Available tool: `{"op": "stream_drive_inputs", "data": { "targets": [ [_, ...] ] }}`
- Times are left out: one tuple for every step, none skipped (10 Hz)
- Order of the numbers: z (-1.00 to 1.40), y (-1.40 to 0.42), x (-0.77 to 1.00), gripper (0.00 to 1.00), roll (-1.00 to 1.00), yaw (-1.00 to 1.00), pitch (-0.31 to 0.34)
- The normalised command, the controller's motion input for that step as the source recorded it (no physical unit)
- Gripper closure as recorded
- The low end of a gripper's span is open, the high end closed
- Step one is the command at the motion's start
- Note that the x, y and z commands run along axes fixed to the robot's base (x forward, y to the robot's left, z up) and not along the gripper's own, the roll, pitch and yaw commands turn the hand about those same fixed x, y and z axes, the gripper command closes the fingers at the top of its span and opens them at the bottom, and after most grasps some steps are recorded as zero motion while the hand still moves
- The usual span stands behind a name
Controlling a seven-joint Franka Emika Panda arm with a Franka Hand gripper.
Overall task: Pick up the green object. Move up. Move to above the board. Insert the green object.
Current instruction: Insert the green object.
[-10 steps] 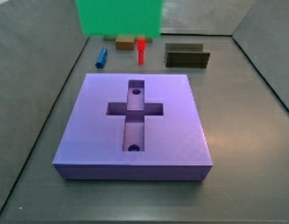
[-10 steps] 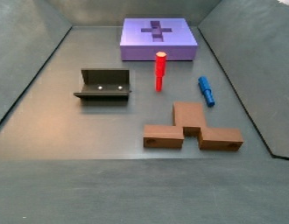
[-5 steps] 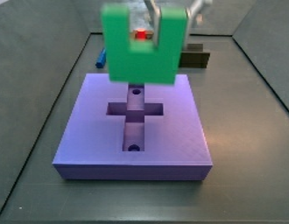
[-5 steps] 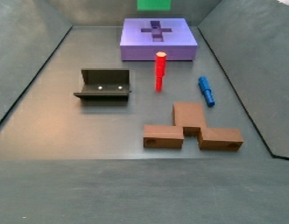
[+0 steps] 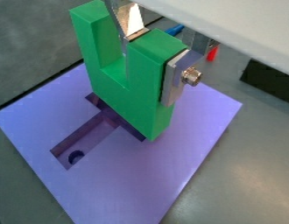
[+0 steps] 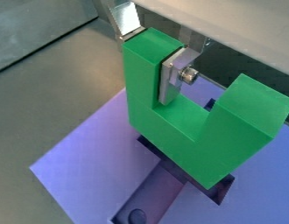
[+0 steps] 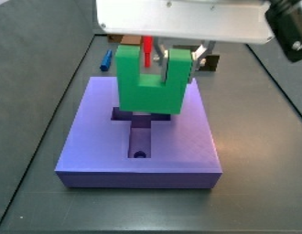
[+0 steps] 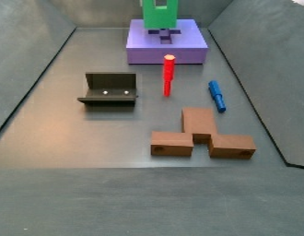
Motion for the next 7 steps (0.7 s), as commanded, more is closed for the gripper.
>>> {"op": "stream_drive_inputs", "data": {
  "targets": [
    [-0.22,0.0,-0.11,1.0,-0.04,0.08,-0.129],
    [-0.16,0.0,-0.12,1.0,-0.04,0.06,-0.113],
    [-0.01,0.0,-0.2,1.0,-0.1,0.0,-0.134],
    [0.0,0.0,-0.22,1.0,-0.1,0.0,-0.149],
    [-0.03,0.0,-0.21,1.0,-0.09,0.01,-0.151],
    [-0.05,0.0,-0.22,1.0,-0.09,0.03,-0.154],
    [-0.17,0.0,0.0,1.0,-0.05,0.15,-0.13]
  ]
}}
